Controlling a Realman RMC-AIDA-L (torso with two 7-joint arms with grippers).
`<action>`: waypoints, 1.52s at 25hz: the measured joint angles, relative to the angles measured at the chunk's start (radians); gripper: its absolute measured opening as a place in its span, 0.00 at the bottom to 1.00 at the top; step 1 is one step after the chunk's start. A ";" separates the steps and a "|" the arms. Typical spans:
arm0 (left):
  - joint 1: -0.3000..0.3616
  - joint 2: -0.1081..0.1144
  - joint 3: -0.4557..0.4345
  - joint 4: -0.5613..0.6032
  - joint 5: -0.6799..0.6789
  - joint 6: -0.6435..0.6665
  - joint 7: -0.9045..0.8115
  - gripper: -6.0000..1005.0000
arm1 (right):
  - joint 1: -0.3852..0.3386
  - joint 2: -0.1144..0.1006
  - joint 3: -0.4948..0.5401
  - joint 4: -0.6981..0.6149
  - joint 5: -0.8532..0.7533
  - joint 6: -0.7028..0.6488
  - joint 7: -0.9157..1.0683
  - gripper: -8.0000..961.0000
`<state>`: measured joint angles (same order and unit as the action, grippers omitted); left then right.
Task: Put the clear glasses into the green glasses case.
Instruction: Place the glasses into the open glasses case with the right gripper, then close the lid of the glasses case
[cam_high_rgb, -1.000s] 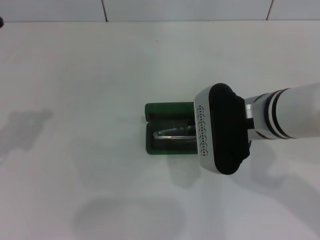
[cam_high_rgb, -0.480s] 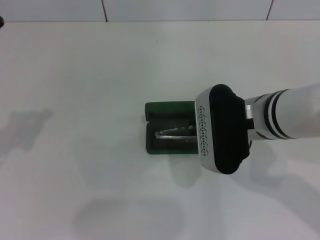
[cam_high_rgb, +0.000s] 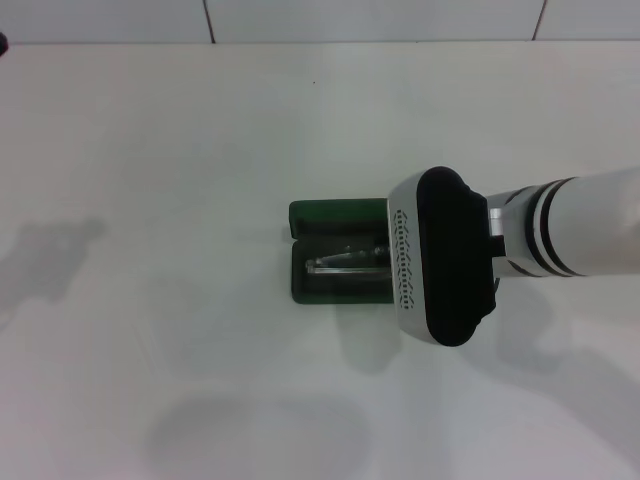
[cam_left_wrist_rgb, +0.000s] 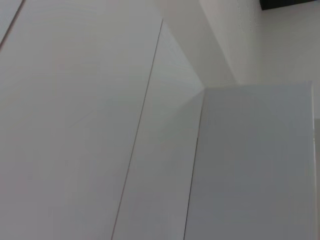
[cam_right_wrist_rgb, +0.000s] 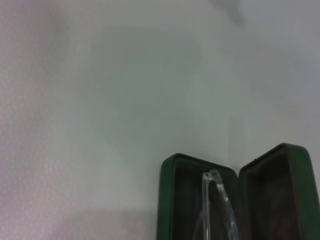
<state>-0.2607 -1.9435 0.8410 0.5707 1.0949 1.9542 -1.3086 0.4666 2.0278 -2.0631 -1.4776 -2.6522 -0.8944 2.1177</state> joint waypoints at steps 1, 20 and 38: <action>0.000 0.000 0.000 -0.003 0.000 0.000 0.002 0.05 | 0.000 0.000 -0.001 0.000 0.000 0.001 0.000 0.14; 0.008 0.000 0.000 -0.006 0.000 0.000 0.006 0.05 | -0.011 0.000 -0.015 -0.013 0.000 0.015 0.002 0.24; 0.027 0.001 0.000 -0.001 -0.003 0.008 0.001 0.05 | -0.158 -0.003 -0.043 -0.263 0.018 0.031 0.004 0.30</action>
<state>-0.2338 -1.9428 0.8406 0.5702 1.0922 1.9626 -1.3076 0.3087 2.0247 -2.1064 -1.7405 -2.6344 -0.8634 2.1214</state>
